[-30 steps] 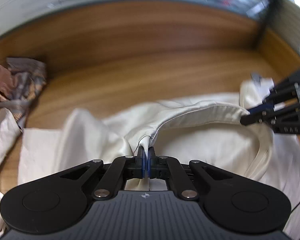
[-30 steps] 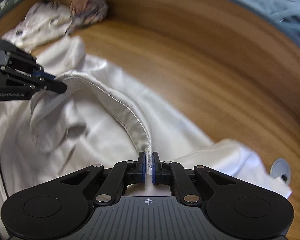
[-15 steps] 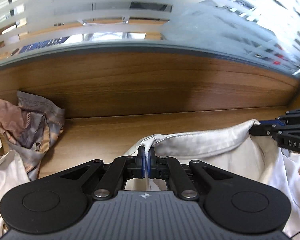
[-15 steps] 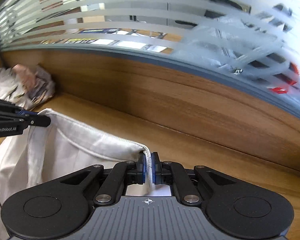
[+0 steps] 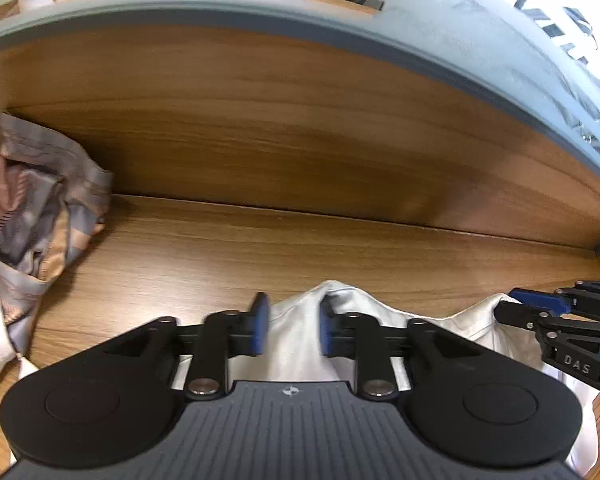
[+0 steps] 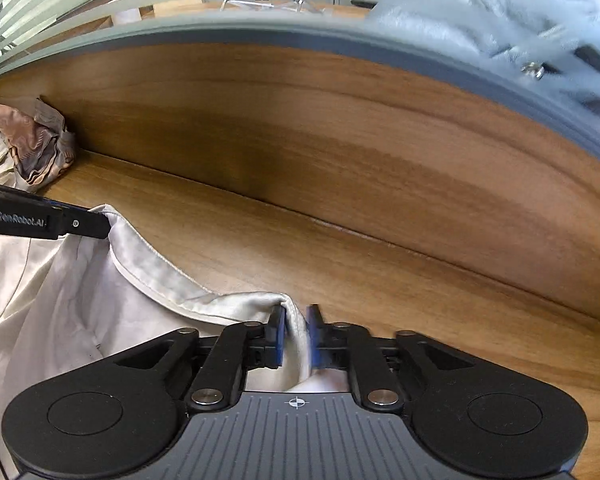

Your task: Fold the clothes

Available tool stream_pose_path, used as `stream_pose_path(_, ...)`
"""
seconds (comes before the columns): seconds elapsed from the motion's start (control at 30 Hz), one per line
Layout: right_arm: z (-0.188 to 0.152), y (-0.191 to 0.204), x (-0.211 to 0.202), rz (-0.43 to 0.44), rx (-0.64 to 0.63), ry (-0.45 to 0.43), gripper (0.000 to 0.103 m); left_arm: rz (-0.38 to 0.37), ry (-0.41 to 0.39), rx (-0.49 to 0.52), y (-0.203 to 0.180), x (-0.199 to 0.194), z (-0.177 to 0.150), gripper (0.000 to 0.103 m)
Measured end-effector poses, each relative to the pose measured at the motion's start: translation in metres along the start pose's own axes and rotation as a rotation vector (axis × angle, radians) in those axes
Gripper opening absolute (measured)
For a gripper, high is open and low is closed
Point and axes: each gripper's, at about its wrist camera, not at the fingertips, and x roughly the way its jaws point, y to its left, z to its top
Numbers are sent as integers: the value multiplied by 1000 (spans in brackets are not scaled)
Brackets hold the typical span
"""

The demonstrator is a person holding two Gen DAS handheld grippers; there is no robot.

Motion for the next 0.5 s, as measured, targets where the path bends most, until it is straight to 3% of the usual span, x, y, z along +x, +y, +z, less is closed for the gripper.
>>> stream_pose_path(0.03, 1, -1, -5, -5, -3, -12, 26, 2, -6, 10, 1, -4, -1, 43)
stream_pose_path(0.07, 2, -3, -10, -11, -5, -24, 32, 3, -13, 21, 2, -8, -2, 53)
stream_pose_path(0.1, 2, -2, -14, -13, -12, -32, 42, 5, -19, 31, 3, -12, -3, 57)
stream_pose_path(0.13, 3, 1, -18, -8, -26, -35, 45, 3, -27, 42, 4, -17, -4, 57)
stream_pose_path(0.2, 3, 9, -26, 6, -64, -48, 45, -16, -43, 65, 5, -28, -7, 72)
stream_pose_path(0.5, -11, 51, -33, 131, -63, -24, 36, -77, -105, 104, 2, -70, -26, 76)
